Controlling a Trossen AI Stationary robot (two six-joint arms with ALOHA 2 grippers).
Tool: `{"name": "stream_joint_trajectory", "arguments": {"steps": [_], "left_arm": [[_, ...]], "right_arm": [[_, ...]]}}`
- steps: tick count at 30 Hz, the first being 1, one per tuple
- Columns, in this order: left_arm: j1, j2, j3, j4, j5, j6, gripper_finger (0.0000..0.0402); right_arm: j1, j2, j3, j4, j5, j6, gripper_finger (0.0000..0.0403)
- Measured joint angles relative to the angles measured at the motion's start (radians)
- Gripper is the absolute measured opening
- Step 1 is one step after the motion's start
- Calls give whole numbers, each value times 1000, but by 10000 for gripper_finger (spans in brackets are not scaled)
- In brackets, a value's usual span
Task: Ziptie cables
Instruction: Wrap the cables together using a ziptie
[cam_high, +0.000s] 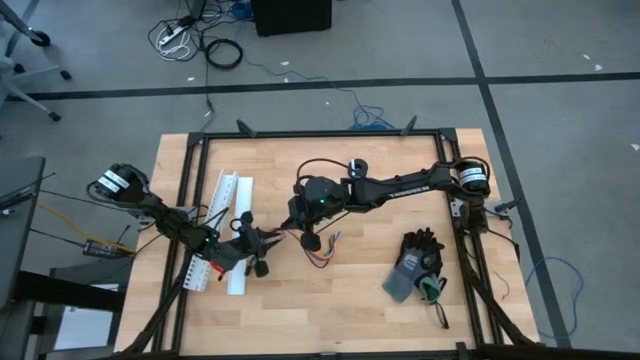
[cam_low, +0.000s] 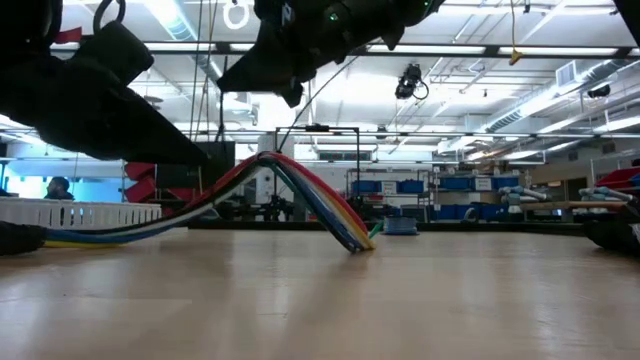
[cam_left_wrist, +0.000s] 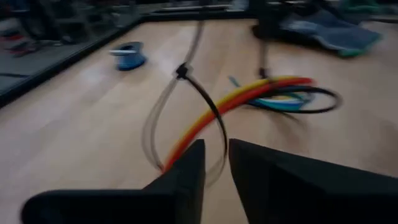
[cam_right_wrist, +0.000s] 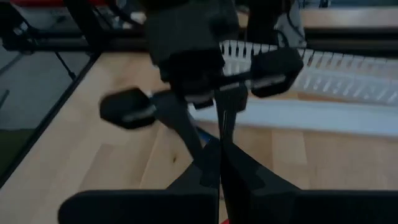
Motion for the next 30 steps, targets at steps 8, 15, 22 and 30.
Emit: {"name": "stream_joint_trajectory", "arguments": {"steps": [8, 15, 22, 30], "left_arm": [[-14, 0, 0, 8, 78, -63, 178], [-36, -30, 1, -46, 11, -64, 190], [-81, -127, 1, -164, -9, -80, 176], [-95, -227, 2, -413, -32, -201, 168]], "right_arm": [[12, 0, -45, 24, -1, 16, 0], [-3, 2, -172, 236, -47, 65, 0], [-33, 46, -178, 327, -102, 67, 0], [-63, 193, -64, 357, -150, 70, 0]]}}
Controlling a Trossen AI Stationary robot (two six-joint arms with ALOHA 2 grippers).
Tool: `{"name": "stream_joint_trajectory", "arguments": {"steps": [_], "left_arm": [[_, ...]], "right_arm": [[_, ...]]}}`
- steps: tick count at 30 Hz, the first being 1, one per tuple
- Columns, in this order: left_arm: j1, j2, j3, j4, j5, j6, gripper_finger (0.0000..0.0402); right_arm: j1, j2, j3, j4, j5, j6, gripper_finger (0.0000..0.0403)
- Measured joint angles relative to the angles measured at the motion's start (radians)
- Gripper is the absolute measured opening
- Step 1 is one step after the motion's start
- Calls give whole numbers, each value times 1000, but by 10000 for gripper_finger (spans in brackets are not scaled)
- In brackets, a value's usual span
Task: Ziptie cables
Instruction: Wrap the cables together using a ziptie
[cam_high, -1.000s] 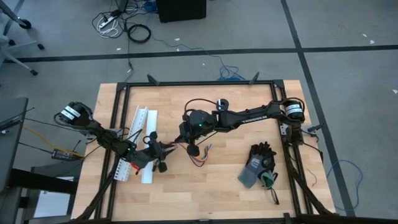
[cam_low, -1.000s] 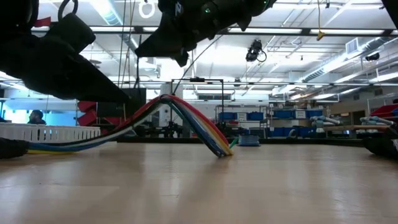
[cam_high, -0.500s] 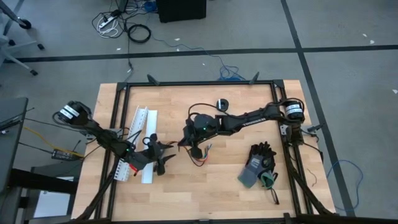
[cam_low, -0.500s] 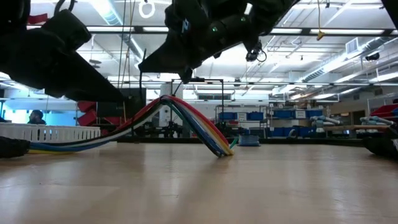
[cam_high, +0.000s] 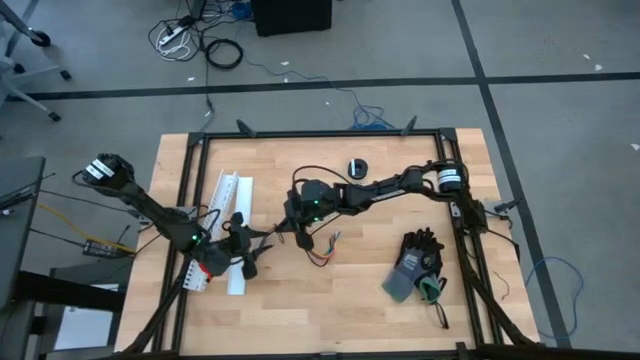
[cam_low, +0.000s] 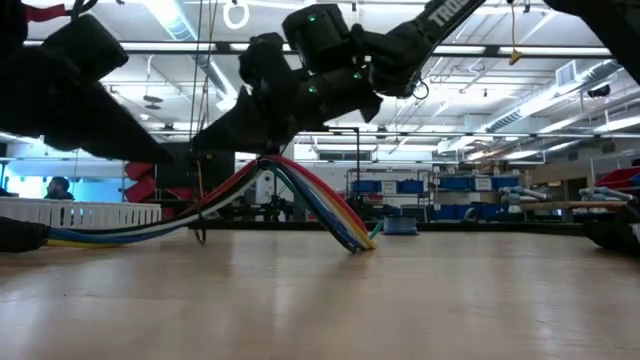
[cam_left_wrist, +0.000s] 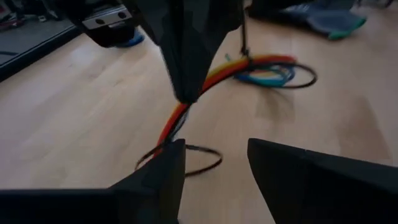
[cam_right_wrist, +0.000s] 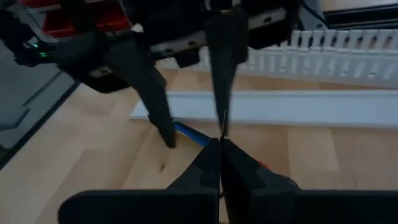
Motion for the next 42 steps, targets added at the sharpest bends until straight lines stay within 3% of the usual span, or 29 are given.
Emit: {"name": "stream_joint_trajectory", "arguments": {"steps": [10, 34, 42], "left_arm": [[0, 1, -1, -40, -94, -20, 168], [4, 2, -1, -16, -196, -49, 167], [4, 2, -1, -36, -196, -69, 126]], "right_arm": [[-18, 72, 86, 2, -86, 25, 0], [-8, 71, 147, -10, -60, 35, 0], [-8, 71, 147, -24, -55, 35, 0]]}}
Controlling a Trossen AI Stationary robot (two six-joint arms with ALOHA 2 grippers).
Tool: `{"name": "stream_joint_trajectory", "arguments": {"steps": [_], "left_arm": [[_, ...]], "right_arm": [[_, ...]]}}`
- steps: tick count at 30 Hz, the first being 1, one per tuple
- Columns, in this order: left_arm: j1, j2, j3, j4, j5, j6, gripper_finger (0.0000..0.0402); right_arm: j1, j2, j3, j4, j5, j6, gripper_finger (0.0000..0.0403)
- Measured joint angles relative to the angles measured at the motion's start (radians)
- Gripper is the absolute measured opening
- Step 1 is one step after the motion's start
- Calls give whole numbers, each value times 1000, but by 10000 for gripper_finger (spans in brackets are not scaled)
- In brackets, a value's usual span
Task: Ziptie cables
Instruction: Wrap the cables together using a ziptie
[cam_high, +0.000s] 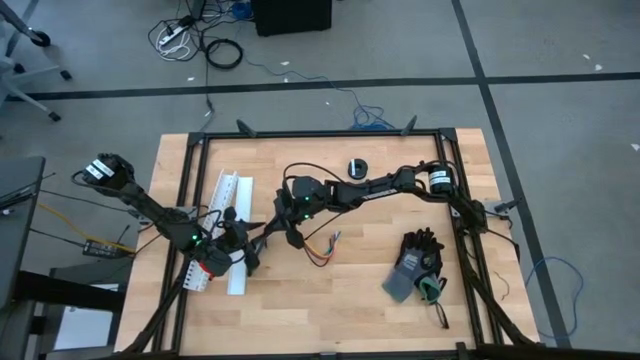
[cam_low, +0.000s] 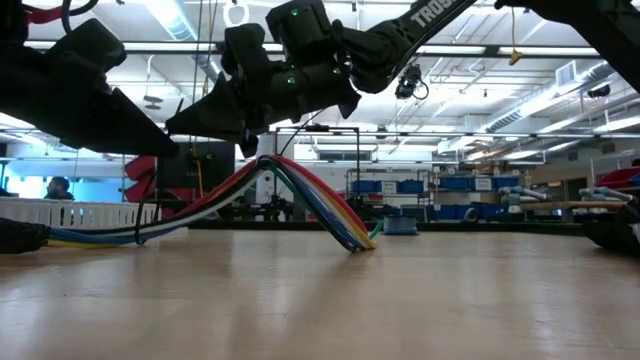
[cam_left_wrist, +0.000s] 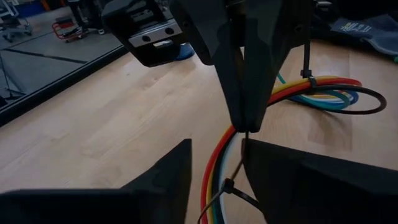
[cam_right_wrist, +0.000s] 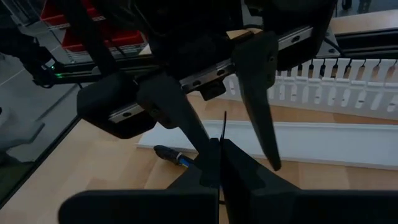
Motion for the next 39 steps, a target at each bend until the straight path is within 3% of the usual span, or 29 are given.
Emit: {"name": "stream_joint_trajectory", "arguments": {"steps": [8, 13, 39], "left_arm": [[0, 0, 0, -13, 17, 0, 52], [0, 0, 0, -16, 19, 0, 26], [0, 0, -18, -63, 23, -79, 19]], "right_arm": [[0, 0, 0, 8, 2, 0, 0], [-1, 0, 0, 17, 10, 0, 0], [-10, -68, -2, -16, 50, -35, 0]]}}
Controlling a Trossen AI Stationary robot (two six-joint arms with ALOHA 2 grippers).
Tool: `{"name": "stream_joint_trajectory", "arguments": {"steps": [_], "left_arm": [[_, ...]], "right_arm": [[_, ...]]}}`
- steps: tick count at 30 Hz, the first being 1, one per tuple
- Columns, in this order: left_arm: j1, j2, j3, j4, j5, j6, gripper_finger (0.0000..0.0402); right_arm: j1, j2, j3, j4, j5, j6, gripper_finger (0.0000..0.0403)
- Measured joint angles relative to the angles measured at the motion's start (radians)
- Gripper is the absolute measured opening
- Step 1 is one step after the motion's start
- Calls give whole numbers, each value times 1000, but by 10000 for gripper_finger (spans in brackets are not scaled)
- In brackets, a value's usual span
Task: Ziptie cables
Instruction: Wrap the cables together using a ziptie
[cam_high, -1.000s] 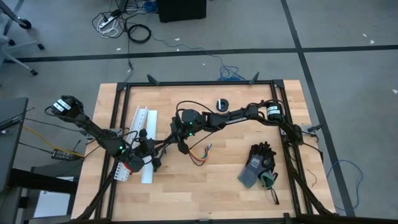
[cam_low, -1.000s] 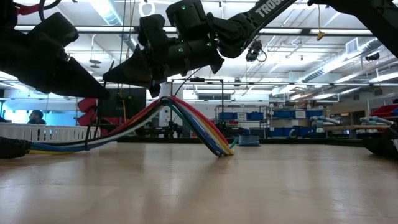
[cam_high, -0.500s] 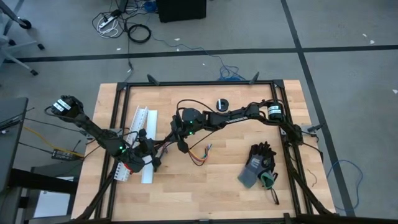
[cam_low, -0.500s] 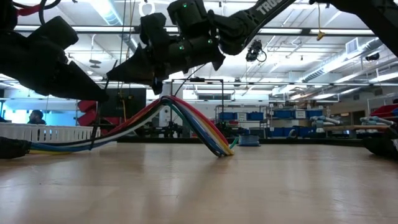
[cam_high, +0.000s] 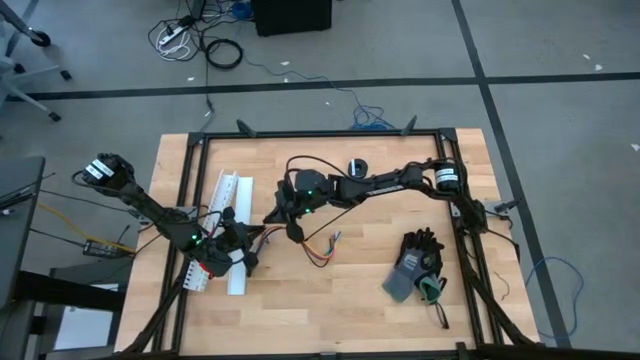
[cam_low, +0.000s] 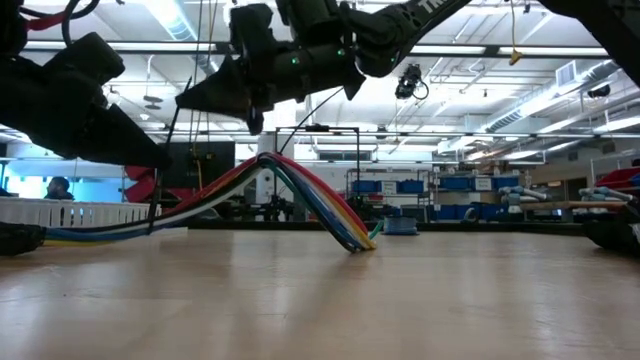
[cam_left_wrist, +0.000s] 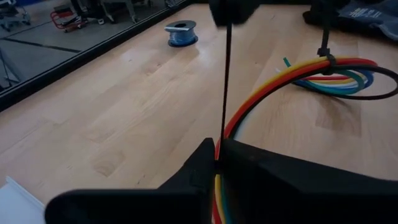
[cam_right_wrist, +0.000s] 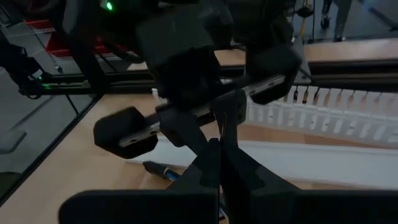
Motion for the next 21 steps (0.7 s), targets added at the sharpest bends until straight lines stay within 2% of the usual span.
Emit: {"name": "stream_joint_trajectory", "arguments": {"steps": [21], "left_arm": [[0, 0, 0, 6, -3, -3, 19]], "right_arm": [[-21, -181, 1, -111, 127, -54, 0]]}}
